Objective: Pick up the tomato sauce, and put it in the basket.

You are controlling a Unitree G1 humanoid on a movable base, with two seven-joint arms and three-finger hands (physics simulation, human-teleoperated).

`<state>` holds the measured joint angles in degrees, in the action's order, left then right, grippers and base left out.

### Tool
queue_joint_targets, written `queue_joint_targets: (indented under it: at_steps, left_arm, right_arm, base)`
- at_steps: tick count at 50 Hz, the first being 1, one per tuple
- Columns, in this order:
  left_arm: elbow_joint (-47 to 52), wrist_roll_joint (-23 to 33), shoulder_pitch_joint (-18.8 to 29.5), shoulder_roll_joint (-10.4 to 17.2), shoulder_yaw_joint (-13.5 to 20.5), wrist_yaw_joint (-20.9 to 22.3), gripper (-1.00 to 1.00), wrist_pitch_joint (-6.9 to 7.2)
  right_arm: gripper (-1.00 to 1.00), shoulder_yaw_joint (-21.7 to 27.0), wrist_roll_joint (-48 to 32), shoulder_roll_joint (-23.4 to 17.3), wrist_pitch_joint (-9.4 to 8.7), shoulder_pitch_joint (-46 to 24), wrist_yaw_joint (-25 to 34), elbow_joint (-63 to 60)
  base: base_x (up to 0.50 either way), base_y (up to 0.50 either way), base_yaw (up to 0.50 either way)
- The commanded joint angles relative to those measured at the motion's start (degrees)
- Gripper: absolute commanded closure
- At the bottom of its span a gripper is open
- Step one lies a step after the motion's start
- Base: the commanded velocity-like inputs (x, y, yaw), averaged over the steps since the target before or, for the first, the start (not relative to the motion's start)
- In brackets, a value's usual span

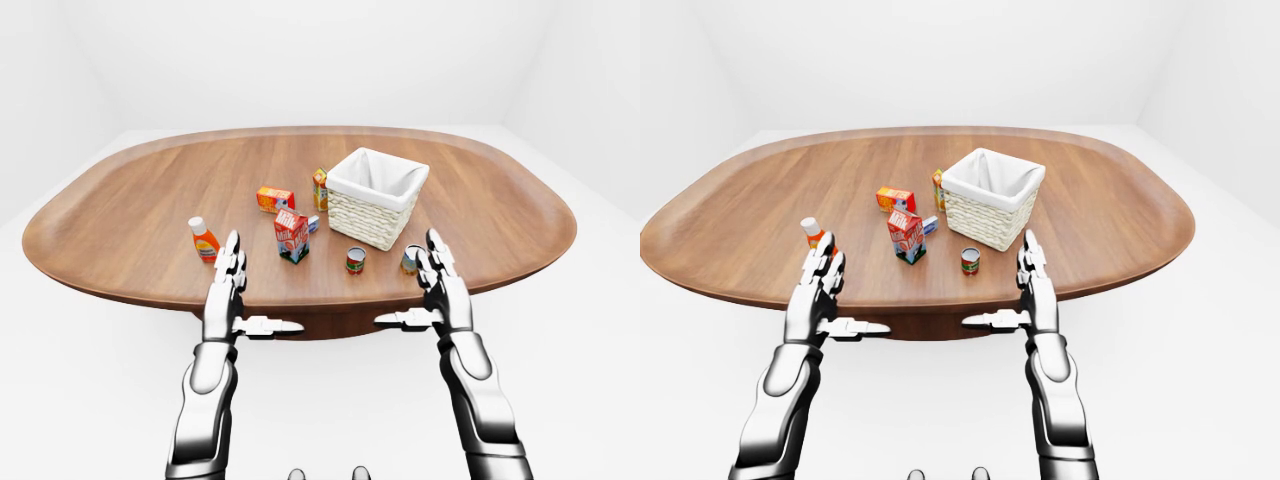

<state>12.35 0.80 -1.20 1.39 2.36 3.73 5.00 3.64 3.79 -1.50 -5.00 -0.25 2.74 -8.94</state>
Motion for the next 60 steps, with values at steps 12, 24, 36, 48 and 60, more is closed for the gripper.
queue_joint_targets:
  at_steps: [12,24,36,48,60]
  left_arm:
    - [1.0,0.4,-0.3,0.0,-0.1,0.3,-1.00,0.00]
    - [1.1,0.6,-0.4,-0.1,-0.2,0.3,-1.00,0.00]
    - [0.7,0.8,-0.7,-0.2,-0.6,0.5,-1.00,0.00]
    - [1.4,1.0,-0.9,-0.2,-0.7,0.5,-1.00,0.00]
    - [0.0,1.0,-0.4,-0.2,-0.7,0.5,-1.00,0.00]
  right_arm:
    - [-1.00,-0.3,0.3,0.1,0.00,0.8,0.8,-2.0]
    - [-1.00,0.0,0.2,0.0,0.00,0.0,0.6,-0.4]
    - [-1.00,0.3,0.9,0.0,0.00,0.2,0.6,-0.5]
    - [-1.00,0.1,0.7,0.0,0.00,0.3,0.8,-0.6]
    - [-1.00,0.0,0.8,0.0,0.00,0.3,0.8,-1.0]
  base:
    - [0.00,-0.17,0.00]
    - [0.00,-0.50,0.00]
    - [0.00,-0.17,0.00]
    - [0.00,-0.22,0.00]
    - [0.00,-0.02,0.00]
